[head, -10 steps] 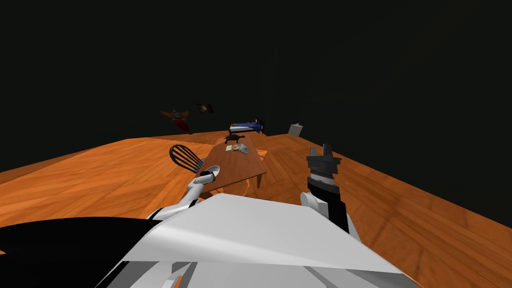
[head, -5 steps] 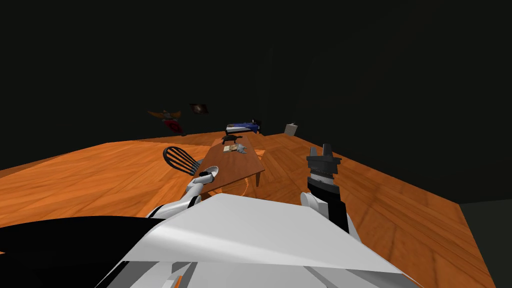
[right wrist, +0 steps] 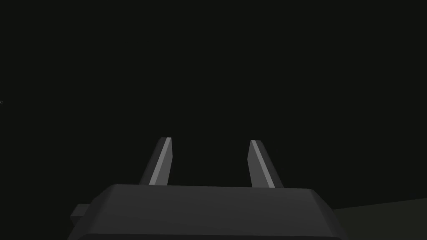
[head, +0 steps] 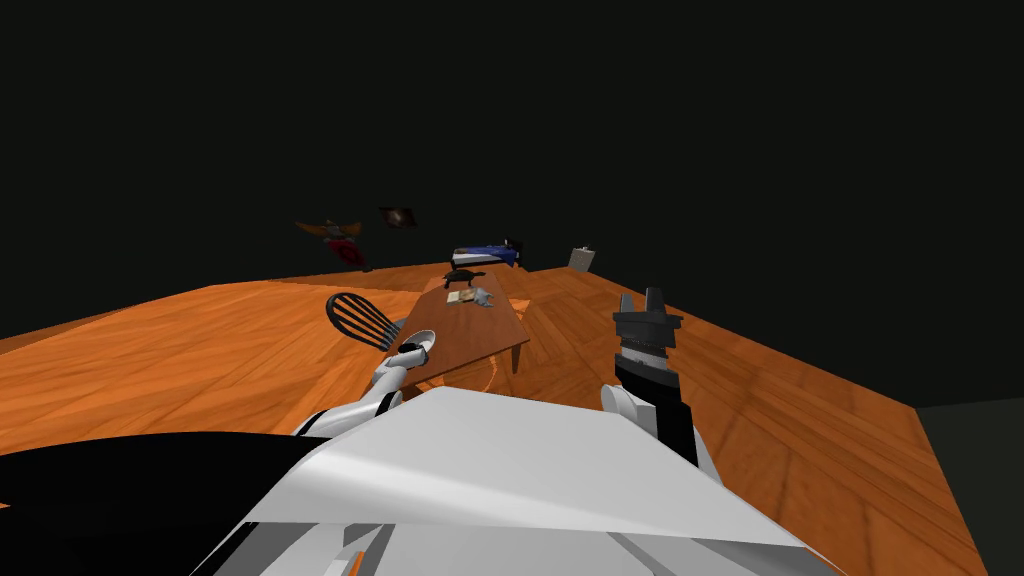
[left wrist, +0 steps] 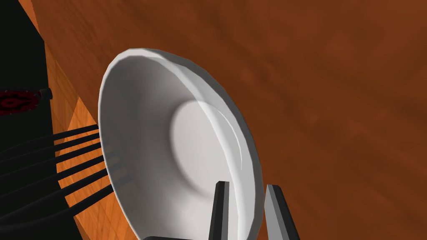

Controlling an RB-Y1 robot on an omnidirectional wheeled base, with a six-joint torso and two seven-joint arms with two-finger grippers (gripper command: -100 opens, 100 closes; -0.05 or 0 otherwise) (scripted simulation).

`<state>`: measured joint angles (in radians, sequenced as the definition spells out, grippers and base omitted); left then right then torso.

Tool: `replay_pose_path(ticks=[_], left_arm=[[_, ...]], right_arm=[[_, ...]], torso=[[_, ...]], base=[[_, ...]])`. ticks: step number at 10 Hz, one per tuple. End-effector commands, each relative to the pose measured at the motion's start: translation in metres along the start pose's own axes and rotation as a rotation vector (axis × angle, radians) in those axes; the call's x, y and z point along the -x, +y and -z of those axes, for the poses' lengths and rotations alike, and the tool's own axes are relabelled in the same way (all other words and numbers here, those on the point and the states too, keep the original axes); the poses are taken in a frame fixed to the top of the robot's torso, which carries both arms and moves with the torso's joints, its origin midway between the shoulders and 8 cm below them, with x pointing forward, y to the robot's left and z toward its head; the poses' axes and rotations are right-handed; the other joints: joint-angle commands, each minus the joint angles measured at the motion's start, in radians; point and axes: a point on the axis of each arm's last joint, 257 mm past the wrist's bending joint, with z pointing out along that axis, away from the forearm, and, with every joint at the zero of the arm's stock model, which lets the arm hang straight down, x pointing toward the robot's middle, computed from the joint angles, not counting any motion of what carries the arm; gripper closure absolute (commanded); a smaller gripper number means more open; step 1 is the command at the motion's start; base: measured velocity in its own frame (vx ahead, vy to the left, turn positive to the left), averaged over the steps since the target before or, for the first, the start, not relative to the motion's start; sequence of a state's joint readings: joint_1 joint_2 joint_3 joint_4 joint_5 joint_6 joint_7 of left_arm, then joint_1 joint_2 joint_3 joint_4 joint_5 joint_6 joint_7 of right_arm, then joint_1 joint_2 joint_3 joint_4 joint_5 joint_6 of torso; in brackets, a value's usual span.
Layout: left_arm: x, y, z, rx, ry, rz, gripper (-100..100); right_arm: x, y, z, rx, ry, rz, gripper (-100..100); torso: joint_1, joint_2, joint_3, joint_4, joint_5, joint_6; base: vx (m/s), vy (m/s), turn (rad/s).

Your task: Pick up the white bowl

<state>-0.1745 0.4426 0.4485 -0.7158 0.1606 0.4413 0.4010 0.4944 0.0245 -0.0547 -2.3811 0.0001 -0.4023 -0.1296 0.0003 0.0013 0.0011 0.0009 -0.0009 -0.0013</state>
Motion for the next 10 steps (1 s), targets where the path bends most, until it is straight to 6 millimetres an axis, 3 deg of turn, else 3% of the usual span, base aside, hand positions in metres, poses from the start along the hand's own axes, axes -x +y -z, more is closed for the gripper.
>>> replay_pose_path(ticks=[1, 10], left_arm=[[-0.006, 0.001, 0.003, 0.002, 0.014, -0.022, 100], [-0.044, 0.007, 0.02, 0.008, 0.091, -0.117, 100]], right_arm=[[0.0, 0.0, 0.0, 0.0, 0.0, 0.0, 0], [0.0, 0.0, 0.0, 0.0, 0.0, 0.0, 0]], torso=[[0.0, 0.0, 0.0, 0.0, 0.0, 0.0], [-0.005, -0.002, -0.001, 0.001, -0.003, 0.0]], base=[[0.053, -0.016, 0.274], [0.06, -0.022, 0.15]])
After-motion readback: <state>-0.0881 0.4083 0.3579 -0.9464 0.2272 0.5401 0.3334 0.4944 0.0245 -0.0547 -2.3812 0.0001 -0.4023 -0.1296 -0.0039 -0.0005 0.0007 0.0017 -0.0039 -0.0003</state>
